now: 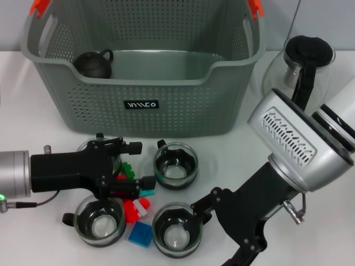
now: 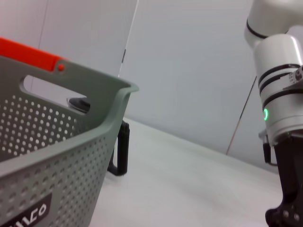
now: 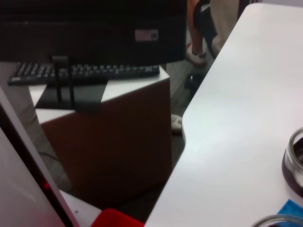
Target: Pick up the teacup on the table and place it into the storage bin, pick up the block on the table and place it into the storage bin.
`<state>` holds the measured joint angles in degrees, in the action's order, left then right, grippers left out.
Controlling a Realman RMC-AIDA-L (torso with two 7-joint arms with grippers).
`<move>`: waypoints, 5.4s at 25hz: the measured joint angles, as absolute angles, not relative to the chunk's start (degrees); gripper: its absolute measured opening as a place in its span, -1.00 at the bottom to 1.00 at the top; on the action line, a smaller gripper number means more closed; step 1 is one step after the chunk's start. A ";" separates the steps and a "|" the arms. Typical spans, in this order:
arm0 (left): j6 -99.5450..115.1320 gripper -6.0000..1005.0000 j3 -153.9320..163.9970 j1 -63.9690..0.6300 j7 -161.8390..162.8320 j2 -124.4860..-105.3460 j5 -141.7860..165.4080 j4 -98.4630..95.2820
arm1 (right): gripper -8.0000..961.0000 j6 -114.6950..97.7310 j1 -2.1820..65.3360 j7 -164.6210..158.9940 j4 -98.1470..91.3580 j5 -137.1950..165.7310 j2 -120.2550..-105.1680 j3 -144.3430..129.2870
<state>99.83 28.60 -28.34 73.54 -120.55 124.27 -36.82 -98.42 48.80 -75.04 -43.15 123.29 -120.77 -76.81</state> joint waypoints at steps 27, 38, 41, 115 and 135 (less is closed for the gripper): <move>97.62 0.84 28.09 -28.65 73.21 -120.76 125.61 -36.82 | 0.85 -82.02 48.92 -82.11 -51.21 121.31 -121.18 -99.78; 97.00 0.84 28.04 -28.65 73.22 -120.76 125.59 -36.73 | 0.85 -78.25 49.27 -85.93 -53.93 121.47 -121.20 -106.68; 97.00 0.84 28.02 -28.65 73.23 -120.76 125.59 -36.73 | 0.84 -78.24 49.31 -86.05 -54.18 121.50 -121.25 -107.53; 97.02 0.82 28.38 -28.77 71.18 -121.40 124.80 -35.24 | -0.86 -107.15 35.79 -101.99 -77.74 110.71 -119.98 -54.26; 97.21 0.82 28.28 -30.96 71.10 -121.49 124.29 -35.25 | -0.86 -56.18 57.55 -119.71 -59.91 125.45 -120.40 -72.00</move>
<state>97.21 28.28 -30.96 71.10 -121.49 124.29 -35.25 -56.18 57.55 -119.71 -59.91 125.45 -120.40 -72.00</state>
